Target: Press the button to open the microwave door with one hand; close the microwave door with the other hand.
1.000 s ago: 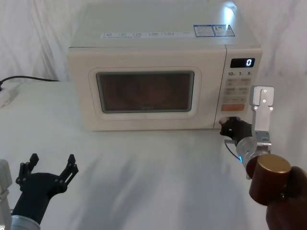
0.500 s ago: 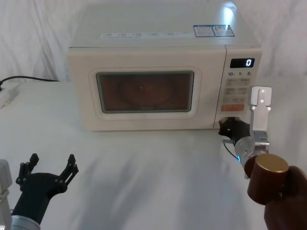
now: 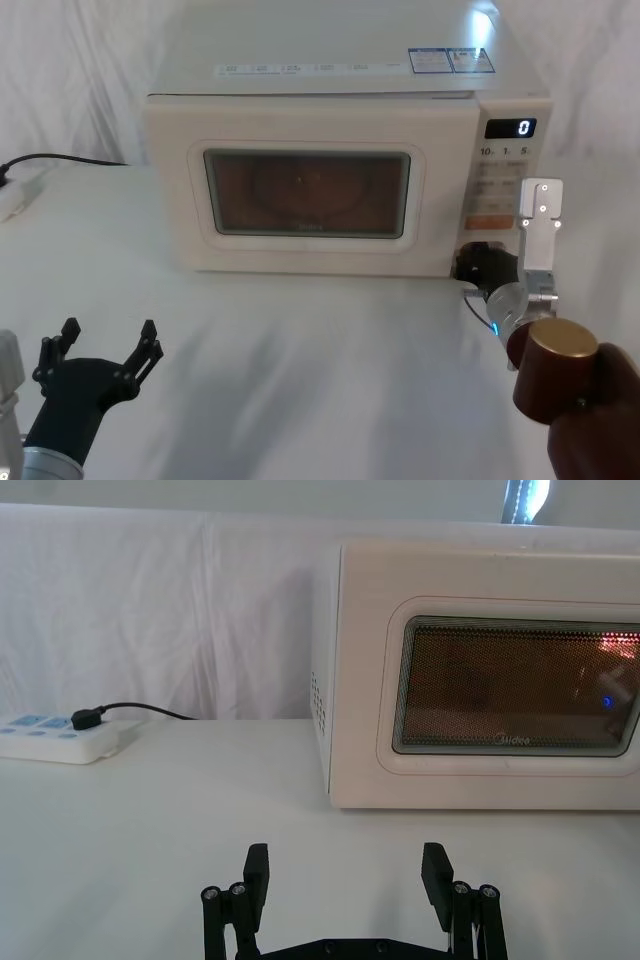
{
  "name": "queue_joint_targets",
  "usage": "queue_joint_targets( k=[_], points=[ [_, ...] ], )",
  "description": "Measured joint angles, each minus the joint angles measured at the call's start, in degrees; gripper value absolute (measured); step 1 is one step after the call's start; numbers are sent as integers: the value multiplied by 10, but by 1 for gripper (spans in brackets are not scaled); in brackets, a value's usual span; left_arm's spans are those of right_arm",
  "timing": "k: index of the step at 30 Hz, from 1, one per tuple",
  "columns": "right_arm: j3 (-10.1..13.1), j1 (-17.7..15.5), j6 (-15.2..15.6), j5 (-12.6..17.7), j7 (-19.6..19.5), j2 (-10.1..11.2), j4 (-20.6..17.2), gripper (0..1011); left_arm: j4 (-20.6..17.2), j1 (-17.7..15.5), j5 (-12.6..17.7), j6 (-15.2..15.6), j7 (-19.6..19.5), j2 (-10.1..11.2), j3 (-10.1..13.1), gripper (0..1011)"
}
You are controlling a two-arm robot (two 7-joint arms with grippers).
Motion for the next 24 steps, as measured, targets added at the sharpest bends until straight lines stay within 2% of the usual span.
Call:
queue_joint_targets(
  k=[24],
  points=[
    [3,-12,5,-3,6,11,-23,0,0,0,0,0,0,0,0,1001]
  ],
)
